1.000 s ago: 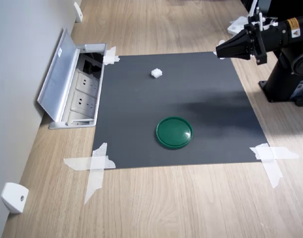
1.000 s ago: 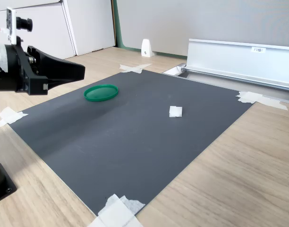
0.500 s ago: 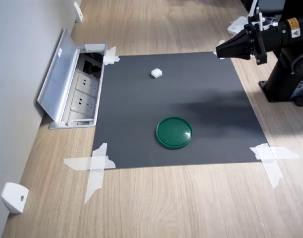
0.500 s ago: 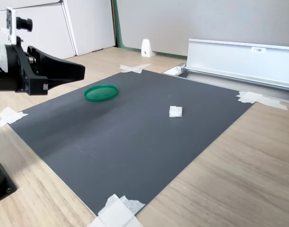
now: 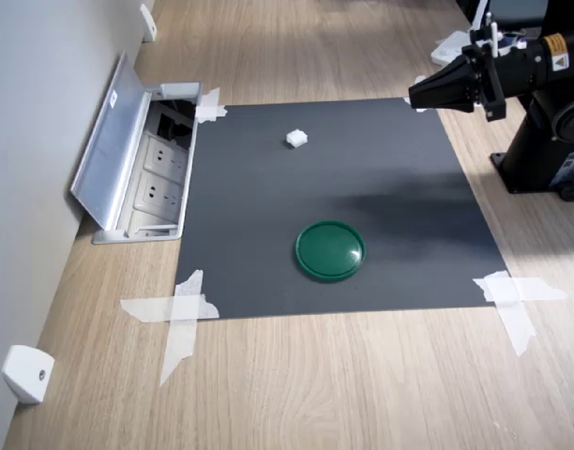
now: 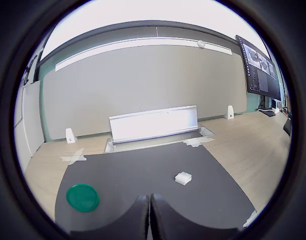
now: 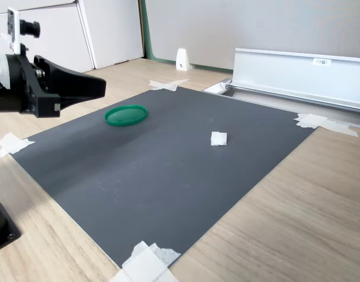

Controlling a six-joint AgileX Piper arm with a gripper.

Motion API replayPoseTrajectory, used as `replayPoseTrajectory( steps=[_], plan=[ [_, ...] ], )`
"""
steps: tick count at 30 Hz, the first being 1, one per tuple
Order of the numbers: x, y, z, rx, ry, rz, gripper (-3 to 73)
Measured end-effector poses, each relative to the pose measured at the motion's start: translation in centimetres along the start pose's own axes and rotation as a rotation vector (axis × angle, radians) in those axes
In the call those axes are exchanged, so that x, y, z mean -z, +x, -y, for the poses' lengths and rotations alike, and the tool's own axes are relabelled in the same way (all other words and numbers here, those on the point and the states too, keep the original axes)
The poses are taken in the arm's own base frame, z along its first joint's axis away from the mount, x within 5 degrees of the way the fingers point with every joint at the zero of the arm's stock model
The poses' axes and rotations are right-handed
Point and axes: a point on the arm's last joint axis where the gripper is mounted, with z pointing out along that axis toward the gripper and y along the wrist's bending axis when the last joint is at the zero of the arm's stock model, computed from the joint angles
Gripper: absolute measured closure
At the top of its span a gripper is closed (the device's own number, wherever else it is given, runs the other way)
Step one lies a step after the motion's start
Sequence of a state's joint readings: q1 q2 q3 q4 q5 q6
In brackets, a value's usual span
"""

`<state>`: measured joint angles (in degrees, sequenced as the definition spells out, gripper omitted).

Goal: Grasp a white terminal and put it on the green lid.

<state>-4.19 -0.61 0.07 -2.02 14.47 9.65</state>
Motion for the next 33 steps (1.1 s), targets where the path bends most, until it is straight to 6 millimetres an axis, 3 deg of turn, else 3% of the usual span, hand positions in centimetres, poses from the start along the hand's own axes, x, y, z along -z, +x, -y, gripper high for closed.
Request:
replayPoseTrajectory(
  steps=[5, 10, 20, 28, 33],
  plan=[
    [0.2, -0.7, -0.1, -0.003, 0.002, -0.014, 70.3],
    [-0.2, -3.6, -0.5, -0.003, 0.012, -0.077, 70.3],
    [-3.0, -9.6, -1.1, 0.036, 0.065, -0.37, 70.3],
    [-7.2, -13.2, -1.2, 0.216, 0.089, -0.639, 70.3],
    [-11.4, -12.9, -1.4, 0.315, 0.025, -0.858, 70.3]
  ],
)
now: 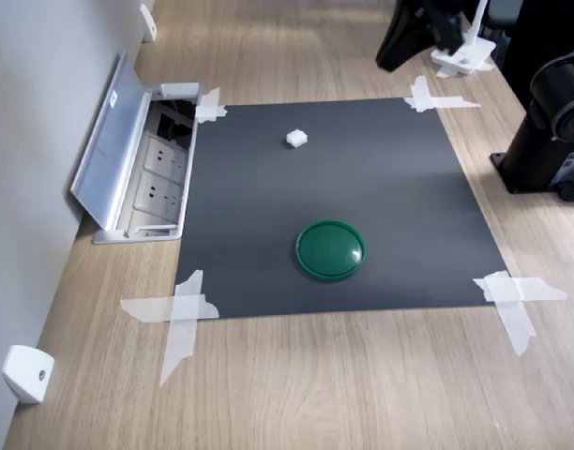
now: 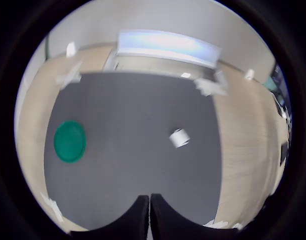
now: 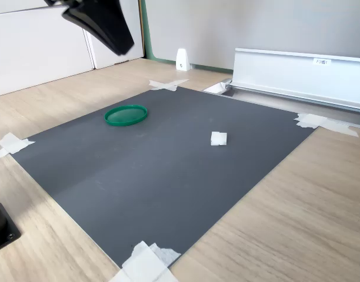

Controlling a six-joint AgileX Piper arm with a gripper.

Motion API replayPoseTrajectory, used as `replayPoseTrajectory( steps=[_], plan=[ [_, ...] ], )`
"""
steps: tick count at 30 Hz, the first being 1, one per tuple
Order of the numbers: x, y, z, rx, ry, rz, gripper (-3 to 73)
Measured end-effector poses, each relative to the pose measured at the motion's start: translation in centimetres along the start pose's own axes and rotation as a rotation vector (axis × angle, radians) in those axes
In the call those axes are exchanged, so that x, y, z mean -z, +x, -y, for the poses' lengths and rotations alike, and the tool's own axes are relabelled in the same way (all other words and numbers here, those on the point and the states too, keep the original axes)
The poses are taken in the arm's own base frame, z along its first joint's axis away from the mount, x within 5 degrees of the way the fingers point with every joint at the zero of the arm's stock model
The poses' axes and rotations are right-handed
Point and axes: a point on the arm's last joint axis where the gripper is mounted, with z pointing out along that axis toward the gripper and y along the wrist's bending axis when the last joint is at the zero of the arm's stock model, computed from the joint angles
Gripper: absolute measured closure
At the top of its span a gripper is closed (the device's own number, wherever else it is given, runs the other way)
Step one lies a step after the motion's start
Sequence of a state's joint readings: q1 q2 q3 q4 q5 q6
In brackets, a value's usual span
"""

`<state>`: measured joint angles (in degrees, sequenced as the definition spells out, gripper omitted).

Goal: Grasp a white terminal and put it on the green lid.

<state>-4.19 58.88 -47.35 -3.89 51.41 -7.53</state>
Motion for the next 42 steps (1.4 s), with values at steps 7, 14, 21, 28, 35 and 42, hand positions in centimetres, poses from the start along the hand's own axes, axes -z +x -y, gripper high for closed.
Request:
replayPoseTrajectory(
  steps=[7, 14, 21, 28, 35, 42],
  plan=[
    [-3.8, -3.1, 0.1, 0.065, -0.049, -0.122, 69.5],
    [-7.0, -4.4, 1.3, 0.06, -0.078, -0.229, 49.1],
    [-8.4, -4.6, 4.3, 0.072, -0.054, -0.243, 14.2],
    [-11.0, -6.3, 6.1, 0.091, -0.049, -0.251, 5.7],
    [-14.7, -7.0, 6.6, 0.12, -0.07, -0.305, 5.5],
    [-16.6, -6.6, 6.5, 0.157, -0.097, -0.352, 5.3]
  ],
)
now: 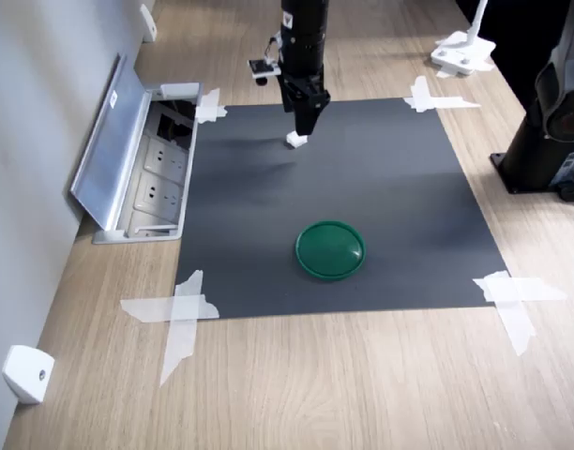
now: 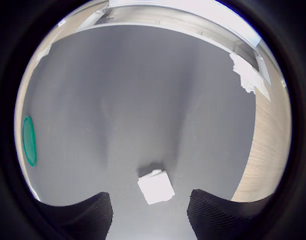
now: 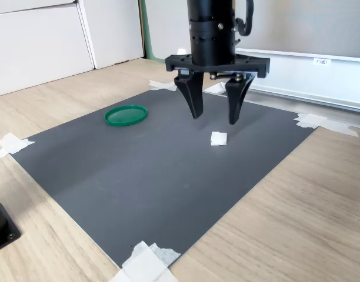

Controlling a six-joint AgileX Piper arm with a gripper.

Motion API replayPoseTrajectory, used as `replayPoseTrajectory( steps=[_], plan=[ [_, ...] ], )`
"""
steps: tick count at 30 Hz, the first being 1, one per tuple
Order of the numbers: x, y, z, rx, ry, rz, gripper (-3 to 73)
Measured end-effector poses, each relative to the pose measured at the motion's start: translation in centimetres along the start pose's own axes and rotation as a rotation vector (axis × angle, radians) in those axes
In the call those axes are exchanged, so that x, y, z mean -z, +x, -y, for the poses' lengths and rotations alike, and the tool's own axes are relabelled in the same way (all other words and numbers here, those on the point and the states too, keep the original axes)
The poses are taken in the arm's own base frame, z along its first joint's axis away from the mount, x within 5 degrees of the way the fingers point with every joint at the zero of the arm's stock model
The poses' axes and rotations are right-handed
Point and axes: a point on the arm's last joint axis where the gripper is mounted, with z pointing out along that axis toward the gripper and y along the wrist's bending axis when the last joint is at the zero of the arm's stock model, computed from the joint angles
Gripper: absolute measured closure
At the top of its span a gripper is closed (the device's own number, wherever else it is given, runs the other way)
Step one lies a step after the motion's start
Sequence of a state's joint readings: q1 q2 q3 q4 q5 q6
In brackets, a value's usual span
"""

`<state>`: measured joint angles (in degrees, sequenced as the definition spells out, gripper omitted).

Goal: Grasp a white terminal and put it on the green lid.

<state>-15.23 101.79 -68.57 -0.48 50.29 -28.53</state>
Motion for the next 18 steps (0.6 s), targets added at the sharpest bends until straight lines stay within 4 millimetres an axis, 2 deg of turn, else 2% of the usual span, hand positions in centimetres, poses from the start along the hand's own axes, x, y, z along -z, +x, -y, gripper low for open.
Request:
replayPoseTrajectory(
  steps=[7, 18],
  plan=[
    [-1.3, 0.0, 0.0, 0.014, -0.012, -0.028, 5.3],
    [-2.1, -0.2, 0.3, 0.03, 0.002, -0.03, 5.3]
  ],
)
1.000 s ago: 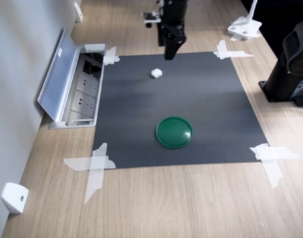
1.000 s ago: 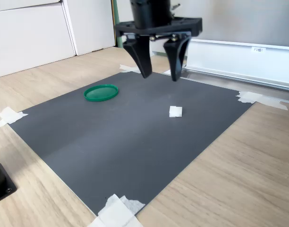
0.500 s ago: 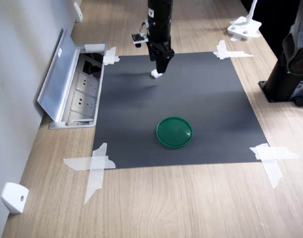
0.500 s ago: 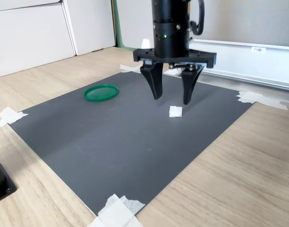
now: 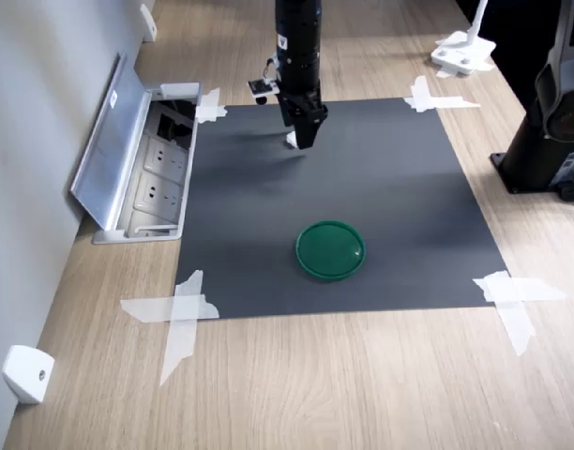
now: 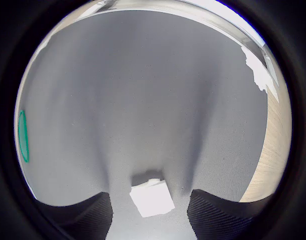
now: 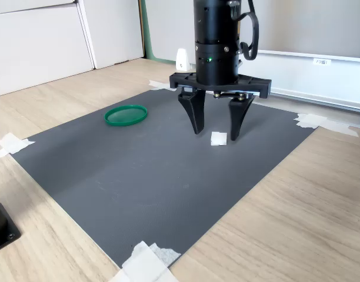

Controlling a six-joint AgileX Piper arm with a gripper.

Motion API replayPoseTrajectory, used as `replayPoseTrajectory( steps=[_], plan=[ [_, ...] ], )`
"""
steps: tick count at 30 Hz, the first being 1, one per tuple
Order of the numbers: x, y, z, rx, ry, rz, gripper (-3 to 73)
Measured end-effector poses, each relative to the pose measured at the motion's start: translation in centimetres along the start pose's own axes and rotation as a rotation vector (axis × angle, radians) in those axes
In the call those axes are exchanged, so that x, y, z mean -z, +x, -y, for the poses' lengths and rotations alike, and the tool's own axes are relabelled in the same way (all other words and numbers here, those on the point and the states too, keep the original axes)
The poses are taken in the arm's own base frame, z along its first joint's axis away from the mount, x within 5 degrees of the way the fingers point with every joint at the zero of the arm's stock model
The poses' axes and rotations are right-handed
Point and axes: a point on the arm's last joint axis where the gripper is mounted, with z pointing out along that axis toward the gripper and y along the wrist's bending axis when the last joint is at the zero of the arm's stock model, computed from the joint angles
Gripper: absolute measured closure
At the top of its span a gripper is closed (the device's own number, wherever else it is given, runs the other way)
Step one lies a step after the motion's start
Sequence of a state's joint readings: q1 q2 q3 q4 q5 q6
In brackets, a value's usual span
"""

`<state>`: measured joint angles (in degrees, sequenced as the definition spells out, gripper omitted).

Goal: Grasp a white terminal and put it on the green lid.

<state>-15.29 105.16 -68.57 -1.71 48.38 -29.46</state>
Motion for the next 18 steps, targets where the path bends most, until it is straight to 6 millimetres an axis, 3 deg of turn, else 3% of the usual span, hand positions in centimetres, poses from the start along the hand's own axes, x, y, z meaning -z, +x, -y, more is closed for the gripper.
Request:
replayPoseTrajectory(
  steps=[18],
  plan=[
    [-0.41, -0.07, 0.2, -0.04, 0.003, 0.006, 5.7]
  ],
)
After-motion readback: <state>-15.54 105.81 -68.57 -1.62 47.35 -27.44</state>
